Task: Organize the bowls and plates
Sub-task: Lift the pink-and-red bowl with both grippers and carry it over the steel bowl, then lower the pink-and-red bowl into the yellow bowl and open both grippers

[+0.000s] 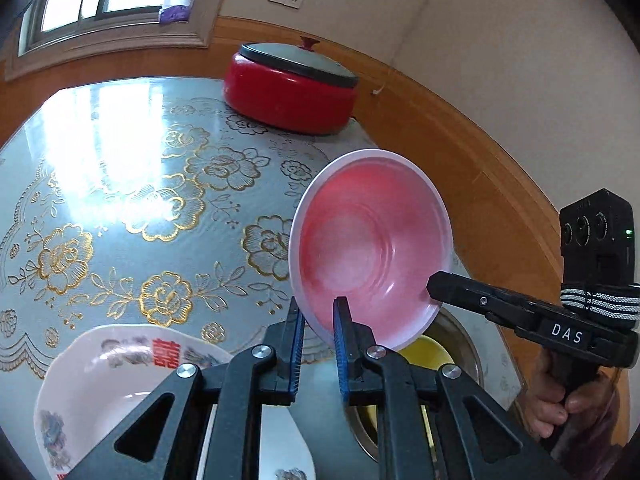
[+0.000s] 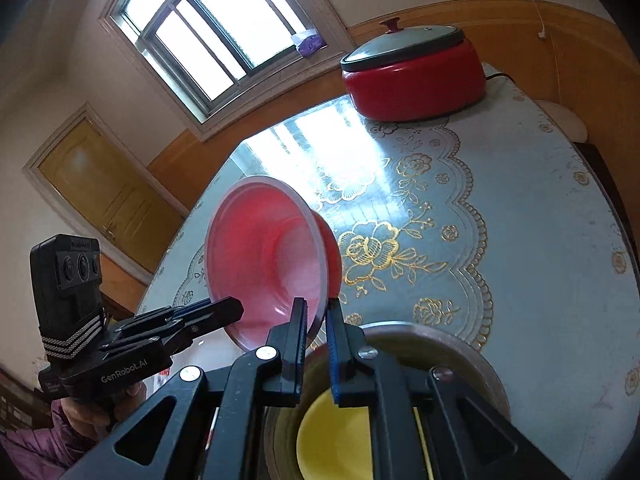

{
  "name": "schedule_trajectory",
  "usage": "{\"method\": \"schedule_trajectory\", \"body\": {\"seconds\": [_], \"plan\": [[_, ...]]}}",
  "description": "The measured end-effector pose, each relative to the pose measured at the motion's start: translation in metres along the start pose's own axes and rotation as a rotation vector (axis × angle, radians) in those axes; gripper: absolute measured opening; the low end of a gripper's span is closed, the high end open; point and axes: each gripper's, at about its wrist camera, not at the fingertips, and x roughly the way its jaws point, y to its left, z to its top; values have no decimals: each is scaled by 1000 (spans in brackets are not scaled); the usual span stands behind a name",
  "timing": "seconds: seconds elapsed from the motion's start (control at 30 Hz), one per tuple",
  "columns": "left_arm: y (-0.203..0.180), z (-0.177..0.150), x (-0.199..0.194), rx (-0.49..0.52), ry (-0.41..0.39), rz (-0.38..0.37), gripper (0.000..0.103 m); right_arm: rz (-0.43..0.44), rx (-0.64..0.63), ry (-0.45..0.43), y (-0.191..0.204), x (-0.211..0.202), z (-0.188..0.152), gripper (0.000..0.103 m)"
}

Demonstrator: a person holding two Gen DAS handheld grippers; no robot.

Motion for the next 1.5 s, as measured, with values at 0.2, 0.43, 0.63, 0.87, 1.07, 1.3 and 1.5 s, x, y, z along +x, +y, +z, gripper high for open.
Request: {"method": "schedule_trajectory", "body": {"seconds": [0.2, 0.43, 0.63, 0.87, 1.07, 1.3, 1.5], "plan": [[-28, -19, -4, 83, 38, -54, 13, -19, 21, 17, -6, -33, -27, 9], [-46, -38, -5, 131, 103, -106, 14, -18, 28, 45, -7, -60, -55, 9], [-55, -46, 12, 140, 146, -136, 14, -25, 55, 69, -14, -68, -75, 9], [-60, -59, 18, 155, 186, -125, 14, -34, 106, 122, -27, -54, -87, 10], [-59, -64, 22, 153, 218, -118, 14, -62, 111, 163, -32, -46, -93, 12], [-58, -66, 32, 150, 235, -107, 27, -123, 97, 183, -32, -44, -96, 18], [-58, -64, 24, 158, 181, -107, 47, -139, 94, 144, -34, -50, -95, 27]]}}
